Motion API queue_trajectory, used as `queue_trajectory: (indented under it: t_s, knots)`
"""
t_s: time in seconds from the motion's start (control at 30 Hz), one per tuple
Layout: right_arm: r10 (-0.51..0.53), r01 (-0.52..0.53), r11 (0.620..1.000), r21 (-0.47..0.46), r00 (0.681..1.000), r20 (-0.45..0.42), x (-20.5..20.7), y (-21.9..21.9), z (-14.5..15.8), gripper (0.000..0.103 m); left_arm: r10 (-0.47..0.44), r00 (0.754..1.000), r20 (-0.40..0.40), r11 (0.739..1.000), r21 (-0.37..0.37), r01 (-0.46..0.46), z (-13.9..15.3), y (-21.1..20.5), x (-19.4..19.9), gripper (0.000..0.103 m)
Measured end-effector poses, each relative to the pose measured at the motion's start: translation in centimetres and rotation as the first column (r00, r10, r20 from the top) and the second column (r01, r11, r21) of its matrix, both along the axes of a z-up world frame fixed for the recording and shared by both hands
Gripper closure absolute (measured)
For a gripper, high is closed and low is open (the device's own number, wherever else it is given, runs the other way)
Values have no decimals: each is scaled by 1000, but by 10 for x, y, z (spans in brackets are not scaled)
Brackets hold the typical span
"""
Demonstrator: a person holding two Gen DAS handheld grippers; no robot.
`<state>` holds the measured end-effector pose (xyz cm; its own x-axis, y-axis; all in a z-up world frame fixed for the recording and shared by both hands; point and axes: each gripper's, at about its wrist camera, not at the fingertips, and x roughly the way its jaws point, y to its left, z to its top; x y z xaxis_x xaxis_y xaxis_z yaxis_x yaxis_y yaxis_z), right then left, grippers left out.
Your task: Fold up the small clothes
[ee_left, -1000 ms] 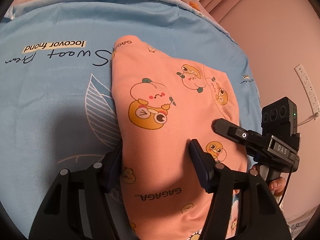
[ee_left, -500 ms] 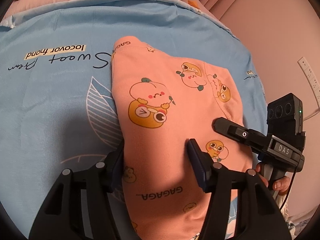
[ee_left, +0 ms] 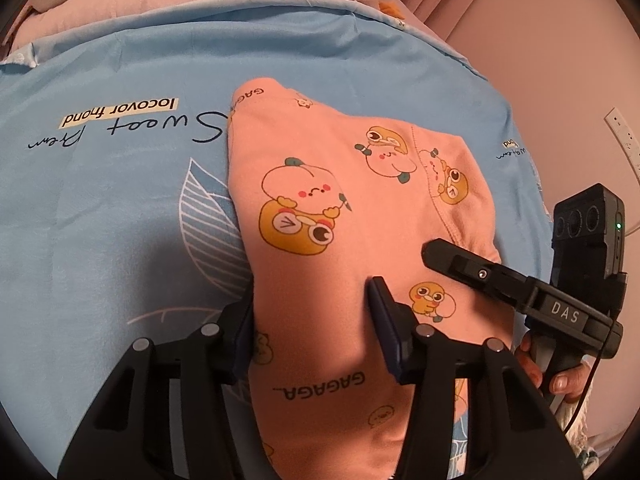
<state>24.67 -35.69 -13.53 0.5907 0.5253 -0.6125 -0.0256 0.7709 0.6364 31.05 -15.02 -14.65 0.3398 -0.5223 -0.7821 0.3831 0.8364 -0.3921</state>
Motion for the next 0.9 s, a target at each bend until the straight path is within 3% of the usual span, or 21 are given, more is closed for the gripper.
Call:
queue_trajectory:
  t_s: [0.3,0.57,0.9]
  knots:
    - [-5,16,993,-119,996,93,-13,19,24,71,18,999,44,1000,19,-19,10,0,-9,74]
    - [-7,27,991,-135,988,152,-37,33,47,72,14,997,71,1000,18,-15,29,10,-35,75]
    - [21,10,990,-139,975,219,-93,47,87,72,-13,987,159,999,41,6,75,22,-106,75]
